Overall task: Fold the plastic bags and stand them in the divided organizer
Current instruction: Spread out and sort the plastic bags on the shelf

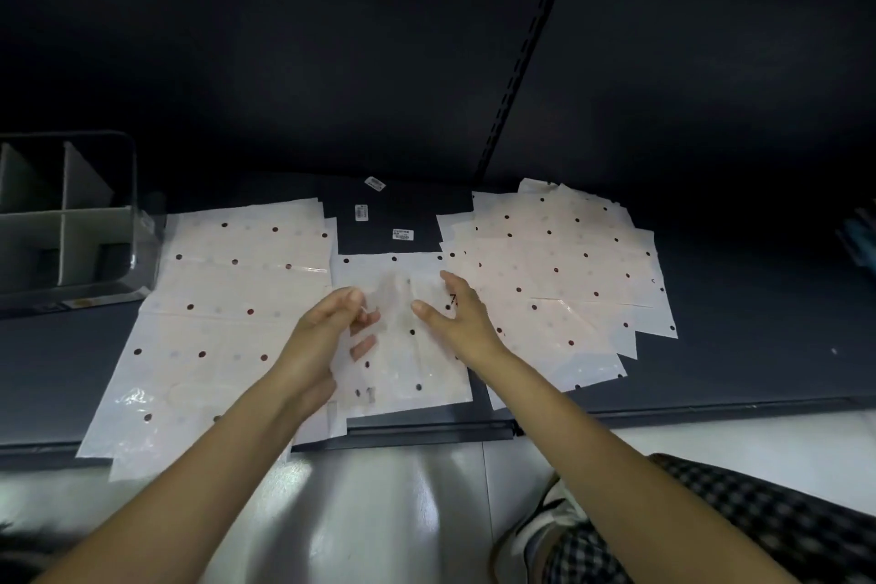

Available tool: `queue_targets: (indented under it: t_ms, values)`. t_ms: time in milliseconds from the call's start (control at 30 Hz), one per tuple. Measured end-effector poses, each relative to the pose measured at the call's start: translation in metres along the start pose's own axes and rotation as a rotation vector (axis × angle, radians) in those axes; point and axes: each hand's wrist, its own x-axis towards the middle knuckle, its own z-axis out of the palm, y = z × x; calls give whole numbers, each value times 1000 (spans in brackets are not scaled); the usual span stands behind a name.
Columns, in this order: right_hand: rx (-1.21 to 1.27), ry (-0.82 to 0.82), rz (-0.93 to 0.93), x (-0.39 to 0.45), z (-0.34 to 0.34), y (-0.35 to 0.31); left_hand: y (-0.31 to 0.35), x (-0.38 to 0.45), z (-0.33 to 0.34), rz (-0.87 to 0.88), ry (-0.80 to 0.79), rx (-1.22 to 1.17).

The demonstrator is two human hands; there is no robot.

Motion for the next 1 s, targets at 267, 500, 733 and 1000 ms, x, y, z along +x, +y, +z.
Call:
queue_targets:
  t_ms: [267,500,733,1000]
  values:
    - [381,447,286,-18,32,-6,5,-11,2,-215,-12,-746]
    - [968,242,594,-31,59,-22,-14,-20,-2,-244,31,-1118]
    - [390,280,84,-18,43,-11,-17,-27,-20,-48,360,-232]
    - [-188,52,-97,16,-4,17,-36,-20,-27,489,20,1287]
